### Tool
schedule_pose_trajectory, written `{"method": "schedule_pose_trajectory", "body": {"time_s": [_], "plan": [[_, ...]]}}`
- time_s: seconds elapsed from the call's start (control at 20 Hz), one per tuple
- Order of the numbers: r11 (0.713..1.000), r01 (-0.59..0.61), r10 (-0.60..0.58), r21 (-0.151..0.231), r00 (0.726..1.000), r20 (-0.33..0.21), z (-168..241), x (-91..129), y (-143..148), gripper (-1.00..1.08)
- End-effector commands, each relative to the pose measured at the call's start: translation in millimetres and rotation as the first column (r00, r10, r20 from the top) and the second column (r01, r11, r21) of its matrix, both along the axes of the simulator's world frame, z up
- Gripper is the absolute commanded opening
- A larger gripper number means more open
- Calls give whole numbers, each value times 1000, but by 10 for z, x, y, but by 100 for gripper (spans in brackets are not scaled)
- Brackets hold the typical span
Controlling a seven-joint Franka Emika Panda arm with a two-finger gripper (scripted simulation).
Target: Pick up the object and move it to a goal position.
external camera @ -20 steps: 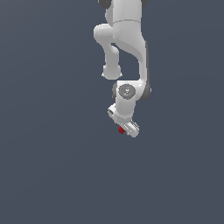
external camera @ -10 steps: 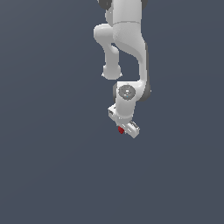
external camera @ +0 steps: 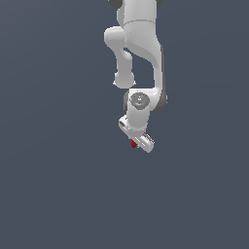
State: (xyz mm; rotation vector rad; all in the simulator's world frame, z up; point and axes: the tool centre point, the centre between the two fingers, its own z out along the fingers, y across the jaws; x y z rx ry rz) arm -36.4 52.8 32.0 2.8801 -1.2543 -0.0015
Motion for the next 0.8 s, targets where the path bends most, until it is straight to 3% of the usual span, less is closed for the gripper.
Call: {"method": "schedule_pose_trajectory", "body": {"time_s": [0.0, 0.75], "plan": [[1000, 1, -1, 0, 1000, 2, 100, 17, -65, -100], [1000, 2, -2, 1, 1000, 1, 1384, 189, -912, -100]]}}
